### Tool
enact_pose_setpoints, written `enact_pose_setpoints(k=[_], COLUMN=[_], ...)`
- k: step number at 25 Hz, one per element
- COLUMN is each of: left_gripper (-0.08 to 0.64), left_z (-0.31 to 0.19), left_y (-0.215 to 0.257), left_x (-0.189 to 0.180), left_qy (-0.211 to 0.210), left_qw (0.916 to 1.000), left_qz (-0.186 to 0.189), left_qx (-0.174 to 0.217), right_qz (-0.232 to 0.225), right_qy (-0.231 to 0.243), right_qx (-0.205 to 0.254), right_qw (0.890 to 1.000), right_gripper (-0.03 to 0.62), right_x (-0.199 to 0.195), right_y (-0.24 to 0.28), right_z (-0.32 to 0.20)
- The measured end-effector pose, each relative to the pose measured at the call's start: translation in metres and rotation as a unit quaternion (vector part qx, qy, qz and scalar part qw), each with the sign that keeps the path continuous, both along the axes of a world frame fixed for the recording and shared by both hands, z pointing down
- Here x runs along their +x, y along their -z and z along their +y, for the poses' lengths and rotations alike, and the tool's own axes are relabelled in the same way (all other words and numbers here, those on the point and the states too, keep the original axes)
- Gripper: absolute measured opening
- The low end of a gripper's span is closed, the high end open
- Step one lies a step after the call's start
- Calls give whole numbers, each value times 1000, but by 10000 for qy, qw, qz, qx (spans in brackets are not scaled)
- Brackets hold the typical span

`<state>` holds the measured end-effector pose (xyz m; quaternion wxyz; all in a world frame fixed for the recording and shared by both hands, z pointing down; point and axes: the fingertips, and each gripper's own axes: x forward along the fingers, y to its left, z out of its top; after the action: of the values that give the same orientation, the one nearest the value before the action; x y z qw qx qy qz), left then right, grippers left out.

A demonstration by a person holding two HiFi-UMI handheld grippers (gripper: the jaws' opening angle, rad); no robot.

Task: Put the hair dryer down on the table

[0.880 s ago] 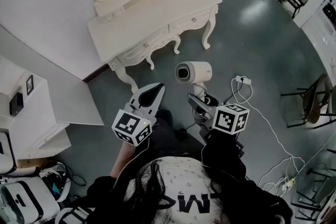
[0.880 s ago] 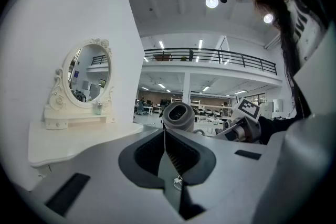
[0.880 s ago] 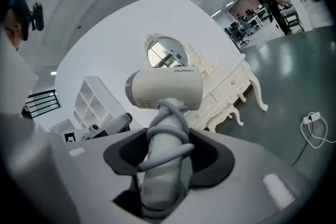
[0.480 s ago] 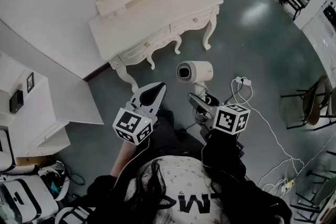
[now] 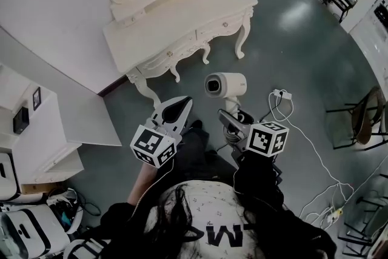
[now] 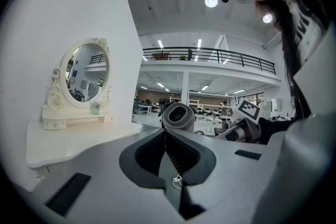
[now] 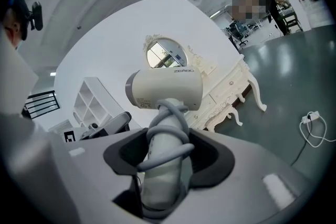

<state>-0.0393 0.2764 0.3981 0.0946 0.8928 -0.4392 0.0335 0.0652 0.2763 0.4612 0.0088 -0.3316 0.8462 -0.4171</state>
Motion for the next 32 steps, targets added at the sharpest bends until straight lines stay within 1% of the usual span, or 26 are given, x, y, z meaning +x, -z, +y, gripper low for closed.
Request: enact_pose_setpoints(k=[7, 13, 21, 26, 32], left_gripper=[2, 2, 2, 2, 2], left_z=[-19, -53, -134, -197, -255], left_y=[0, -9, -27, -24, -28], left_x=[13, 17, 3, -6, -28], left_qy=[-138, -222, -353, -522, -658], left_qw=[9999, 9997, 9988, 9979, 9963], left_qz=[-44, 7, 44, 106, 161], left_qx=[-40, -142, -339, -376, -528], right_qz=[-35, 24, 104, 153, 246], right_qy=[-180, -233, -391, -527, -673], right_qx=[-56, -139, -309, -462, -673], right_qw=[9998, 9996, 9987, 9974, 9952], right_gripper=[232, 232, 232, 232, 232], right_x=[13, 17, 3, -8, -26], right_y=[-2, -9, -19, -22, -22], right_z=[-17, -50, -126, -180, -233])
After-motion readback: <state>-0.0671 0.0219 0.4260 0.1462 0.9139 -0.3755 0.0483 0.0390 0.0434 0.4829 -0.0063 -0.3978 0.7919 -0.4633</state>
